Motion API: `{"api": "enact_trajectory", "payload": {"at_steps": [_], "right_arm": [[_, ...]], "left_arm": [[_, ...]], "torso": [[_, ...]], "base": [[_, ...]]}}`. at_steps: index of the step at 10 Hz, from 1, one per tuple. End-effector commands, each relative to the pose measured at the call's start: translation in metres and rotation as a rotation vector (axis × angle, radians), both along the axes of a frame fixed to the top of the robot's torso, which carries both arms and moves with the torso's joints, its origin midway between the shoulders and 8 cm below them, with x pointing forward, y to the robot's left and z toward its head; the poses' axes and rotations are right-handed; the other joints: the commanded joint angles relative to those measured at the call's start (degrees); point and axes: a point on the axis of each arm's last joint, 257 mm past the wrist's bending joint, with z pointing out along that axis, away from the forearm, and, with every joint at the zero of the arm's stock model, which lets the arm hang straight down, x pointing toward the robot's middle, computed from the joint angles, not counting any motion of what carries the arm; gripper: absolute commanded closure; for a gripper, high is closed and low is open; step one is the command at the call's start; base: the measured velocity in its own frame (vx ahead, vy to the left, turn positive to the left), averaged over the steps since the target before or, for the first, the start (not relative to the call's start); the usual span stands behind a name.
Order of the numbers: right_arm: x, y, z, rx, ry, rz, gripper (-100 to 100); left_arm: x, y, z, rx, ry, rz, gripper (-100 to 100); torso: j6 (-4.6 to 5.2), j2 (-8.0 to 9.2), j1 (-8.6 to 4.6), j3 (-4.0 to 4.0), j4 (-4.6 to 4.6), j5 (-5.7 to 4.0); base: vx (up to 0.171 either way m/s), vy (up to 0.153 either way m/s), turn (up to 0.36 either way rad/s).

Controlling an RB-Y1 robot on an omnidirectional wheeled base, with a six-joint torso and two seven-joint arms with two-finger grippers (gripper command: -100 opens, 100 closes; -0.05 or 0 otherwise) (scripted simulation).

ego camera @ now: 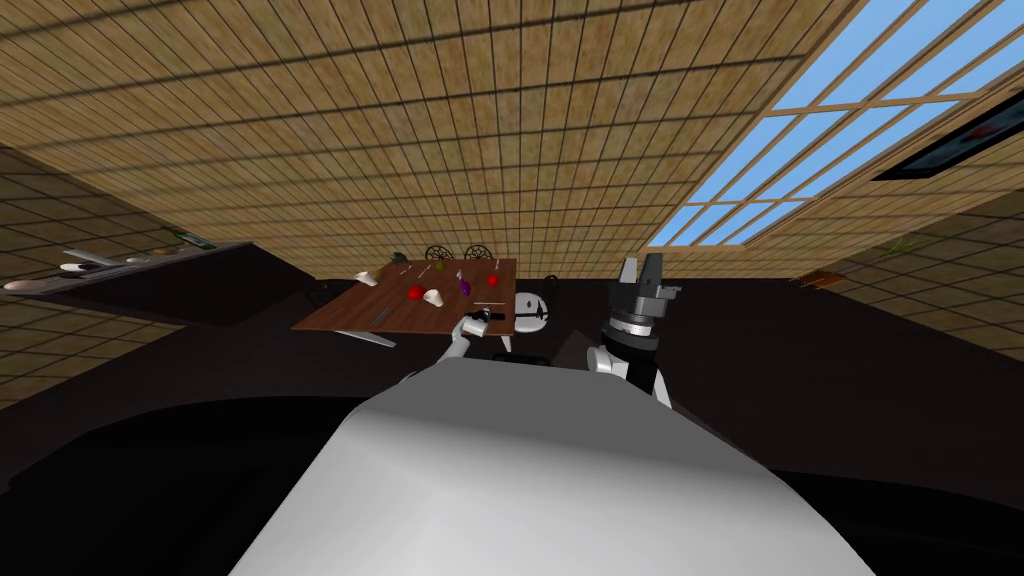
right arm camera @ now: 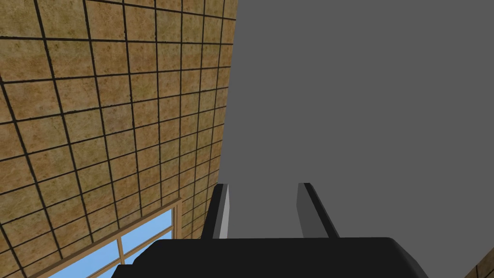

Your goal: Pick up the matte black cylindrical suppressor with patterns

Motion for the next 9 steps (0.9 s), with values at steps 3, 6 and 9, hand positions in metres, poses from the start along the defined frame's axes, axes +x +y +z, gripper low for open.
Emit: {"api": "enact_trajectory", "payload": {"at_steps": [3, 6, 9], "right_arm": [[0.0000, 0.0000, 0.0000, 0.000, 0.000, 0.000, 0], [0.0000, 0.0000, 0.0000, 0.000, 0.000, 0.000, 0], [0.0000, 0.0000, 0.0000, 0.000, 0.000, 0.000, 0]], "left_arm": [[0.0001, 0.0007, -0.0041, 0.000, -0.003, 0.000, 100], [-0.0003, 0.0007, -0.0045, -0.002, -0.001, 0.002, 100], [0.0006, -0.0005, 0.0010, 0.000, -0.001, -0.001, 100]], "torso": [[0.00, 0.08, 0.03, 0.04, 0.01, 0.00], [0.03, 0.17, 0.00, 0.11, 0.05, -0.03], [0.01, 0.21, 0.00, 0.14, 0.09, -0.04]], "base": [[0.020, -0.002, -0.002], [0.000, 0.000, 0.000], [-0.008, 0.000, 0.003]]}}
